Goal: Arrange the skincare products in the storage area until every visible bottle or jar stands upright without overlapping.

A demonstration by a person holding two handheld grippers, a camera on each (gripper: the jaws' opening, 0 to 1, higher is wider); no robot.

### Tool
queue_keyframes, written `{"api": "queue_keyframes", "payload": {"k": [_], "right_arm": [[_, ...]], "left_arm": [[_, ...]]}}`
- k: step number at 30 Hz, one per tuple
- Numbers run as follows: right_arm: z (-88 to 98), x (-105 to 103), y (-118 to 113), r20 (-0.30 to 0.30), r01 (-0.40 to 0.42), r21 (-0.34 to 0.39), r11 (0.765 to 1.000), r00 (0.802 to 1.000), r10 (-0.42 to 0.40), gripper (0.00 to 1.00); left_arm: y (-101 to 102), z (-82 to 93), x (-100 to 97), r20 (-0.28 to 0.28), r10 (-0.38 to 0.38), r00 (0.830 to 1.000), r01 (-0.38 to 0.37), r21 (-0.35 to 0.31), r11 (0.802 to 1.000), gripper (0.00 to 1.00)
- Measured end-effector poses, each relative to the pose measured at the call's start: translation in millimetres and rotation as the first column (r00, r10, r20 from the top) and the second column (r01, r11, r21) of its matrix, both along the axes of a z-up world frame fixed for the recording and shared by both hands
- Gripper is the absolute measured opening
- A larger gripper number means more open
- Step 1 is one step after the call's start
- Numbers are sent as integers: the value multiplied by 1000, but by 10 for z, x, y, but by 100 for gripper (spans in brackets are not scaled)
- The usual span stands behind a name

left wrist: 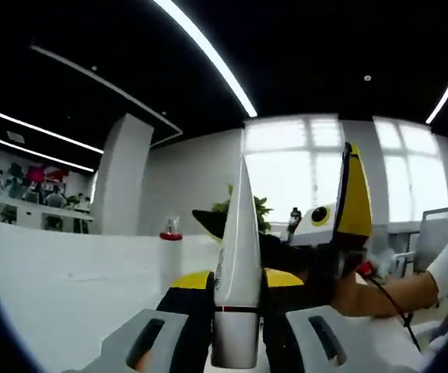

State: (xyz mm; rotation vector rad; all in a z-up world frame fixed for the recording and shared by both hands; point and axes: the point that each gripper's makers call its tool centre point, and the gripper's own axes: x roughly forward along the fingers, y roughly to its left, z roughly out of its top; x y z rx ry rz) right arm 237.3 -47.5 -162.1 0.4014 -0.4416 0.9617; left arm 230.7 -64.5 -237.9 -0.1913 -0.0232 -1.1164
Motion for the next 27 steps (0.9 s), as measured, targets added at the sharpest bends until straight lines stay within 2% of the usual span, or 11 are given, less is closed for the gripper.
{"api": "queue_keyframes", "payload": {"k": [5,7,9,12,14,15,18,20,22,25,27], "right_arm": [[-121,111,-136,-45,55,-16,998,997,-55,77],[-174,188,-235,-107,71,-1,997,992,-71,63],[-200,241,-291,-131,80,2,997,988,-79,48],[-242,290,-312,-182,60,19,998,982,-56,47],[-259,301,-290,-192,49,9,999,980,-47,47],[-276,305,-265,-202,48,1,999,978,-47,47],[-315,313,-230,-212,49,-17,999,976,-52,47],[-340,305,-219,-221,47,-20,999,974,-50,47],[-331,294,-221,-220,43,-12,999,974,-44,47],[-293,233,-200,-225,2,29,1000,974,5,51],[-293,224,-198,-217,5,26,1000,976,1,41]], "left_arm": [[-65,-64,20,52,40,998,-43,59,997,22],[-81,-100,31,76,58,995,-64,89,994,22],[-82,-116,42,110,73,991,-86,124,989,22],[-76,-137,90,220,141,965,-188,207,960,22],[-51,-157,128,264,173,949,-238,242,941,22],[-32,-175,152,298,189,936,-273,271,923,22],[37,-200,202,426,247,870,-405,333,852,22],[93,-179,237,521,297,800,-513,340,788,22],[113,-160,251,539,317,780,-543,330,772,22],[146,-168,277,499,340,797,-535,324,780,22],[185,-183,288,457,346,819,-513,315,799,22]]}}
